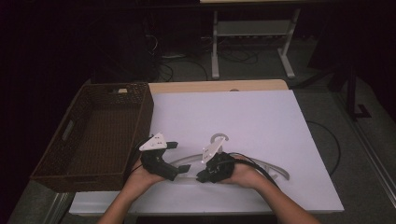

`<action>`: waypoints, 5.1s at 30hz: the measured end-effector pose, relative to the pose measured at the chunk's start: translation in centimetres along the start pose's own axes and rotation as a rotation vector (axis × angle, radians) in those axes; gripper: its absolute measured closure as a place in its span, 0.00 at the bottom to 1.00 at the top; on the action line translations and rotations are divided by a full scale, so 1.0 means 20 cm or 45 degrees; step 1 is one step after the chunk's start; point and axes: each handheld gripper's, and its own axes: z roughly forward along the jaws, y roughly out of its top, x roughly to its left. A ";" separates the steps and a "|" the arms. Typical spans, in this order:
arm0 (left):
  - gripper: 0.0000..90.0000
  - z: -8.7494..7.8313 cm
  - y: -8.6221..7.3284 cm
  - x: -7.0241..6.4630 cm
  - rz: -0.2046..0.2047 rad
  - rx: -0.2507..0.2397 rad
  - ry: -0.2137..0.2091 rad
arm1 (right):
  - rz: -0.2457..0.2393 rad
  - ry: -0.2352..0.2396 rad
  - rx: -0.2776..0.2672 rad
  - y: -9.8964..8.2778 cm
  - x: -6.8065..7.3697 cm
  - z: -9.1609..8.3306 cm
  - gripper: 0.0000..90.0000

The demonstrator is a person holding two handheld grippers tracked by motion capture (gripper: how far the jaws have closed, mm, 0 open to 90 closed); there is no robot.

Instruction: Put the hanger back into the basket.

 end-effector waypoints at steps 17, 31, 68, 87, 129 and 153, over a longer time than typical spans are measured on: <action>0.00 0.00 0.00 0.00 -0.003 0.005 0.002 | 0.408 -0.362 -0.122 -0.36 -0.01 -0.48 0.96; 0.00 0.02 0.00 0.00 -0.001 0.018 -0.002 | 0.596 -0.514 -0.021 -0.63 0.02 -0.61 0.99; 0.00 0.16 0.03 0.07 -0.008 0.081 0.026 | 0.570 -0.604 -0.289 -0.53 -0.07 -0.70 0.96; 0.00 0.21 0.07 0.11 -0.017 0.060 0.019 | 0.409 -0.398 -0.020 -0.36 -0.02 -0.32 0.99; 0.60 0.57 0.13 0.13 0.165 0.399 0.003 | 0.410 -0.393 -0.011 -0.37 -0.01 -0.30 1.00; 0.91 0.59 0.15 0.12 0.162 0.423 -0.006 | 0.403 -0.396 -0.009 -0.37 -0.01 -0.31 0.99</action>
